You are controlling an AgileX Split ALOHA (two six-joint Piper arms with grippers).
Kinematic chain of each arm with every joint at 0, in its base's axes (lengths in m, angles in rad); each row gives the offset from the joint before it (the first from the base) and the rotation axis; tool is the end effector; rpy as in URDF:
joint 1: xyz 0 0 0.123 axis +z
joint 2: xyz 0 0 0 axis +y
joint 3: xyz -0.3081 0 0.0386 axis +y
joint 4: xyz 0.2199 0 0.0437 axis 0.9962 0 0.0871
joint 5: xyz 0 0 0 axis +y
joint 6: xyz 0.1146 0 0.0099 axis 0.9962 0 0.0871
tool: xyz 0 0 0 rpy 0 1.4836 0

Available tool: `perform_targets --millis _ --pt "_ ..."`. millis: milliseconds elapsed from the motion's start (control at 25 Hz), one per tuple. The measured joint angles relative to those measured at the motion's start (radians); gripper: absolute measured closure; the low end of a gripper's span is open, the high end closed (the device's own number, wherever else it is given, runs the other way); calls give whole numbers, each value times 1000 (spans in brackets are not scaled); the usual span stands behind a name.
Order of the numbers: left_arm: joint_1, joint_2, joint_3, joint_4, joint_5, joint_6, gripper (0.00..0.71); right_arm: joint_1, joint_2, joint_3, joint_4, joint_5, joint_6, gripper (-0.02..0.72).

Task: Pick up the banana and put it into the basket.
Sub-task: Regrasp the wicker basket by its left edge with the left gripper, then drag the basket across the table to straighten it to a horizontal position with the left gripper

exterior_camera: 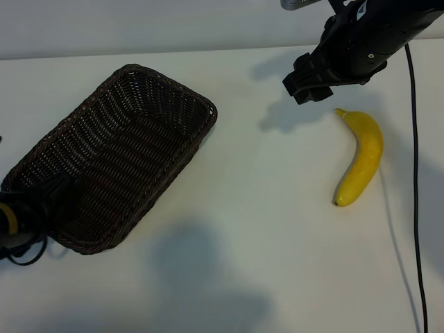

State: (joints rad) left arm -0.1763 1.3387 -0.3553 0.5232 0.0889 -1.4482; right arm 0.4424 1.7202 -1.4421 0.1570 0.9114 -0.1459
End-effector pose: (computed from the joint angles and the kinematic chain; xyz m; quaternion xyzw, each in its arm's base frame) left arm 0.1875 -0.0282 0.1778 -0.3562 0.8866 -0.1361 0.2617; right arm 0.3188 0.1668 0.3020 -0.2502 0.9374 0.1048 0.2183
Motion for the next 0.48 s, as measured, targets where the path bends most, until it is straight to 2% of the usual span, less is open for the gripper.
perform_targets --millis 80,120,160,280,320,480 --pt "0 45 0 0 -16 -26 229 0 0 0 0 2 0 98" --pt "0 63 0 0 -21 -38 263 0 0 0 0 2 0 98" --pt "0 82 0 0 -28 -43 309 0 0 0 0 5 0 98" --pt "4 102 0 3 -89 -63 526 0 0 0 0 6 0 98" --pt "5 106 -1 8 -117 -58 549 0 0 0 -1 7 0 98" --pt "3 113 -1 17 -164 -34 548 0 0 0 -1 7 0 98"
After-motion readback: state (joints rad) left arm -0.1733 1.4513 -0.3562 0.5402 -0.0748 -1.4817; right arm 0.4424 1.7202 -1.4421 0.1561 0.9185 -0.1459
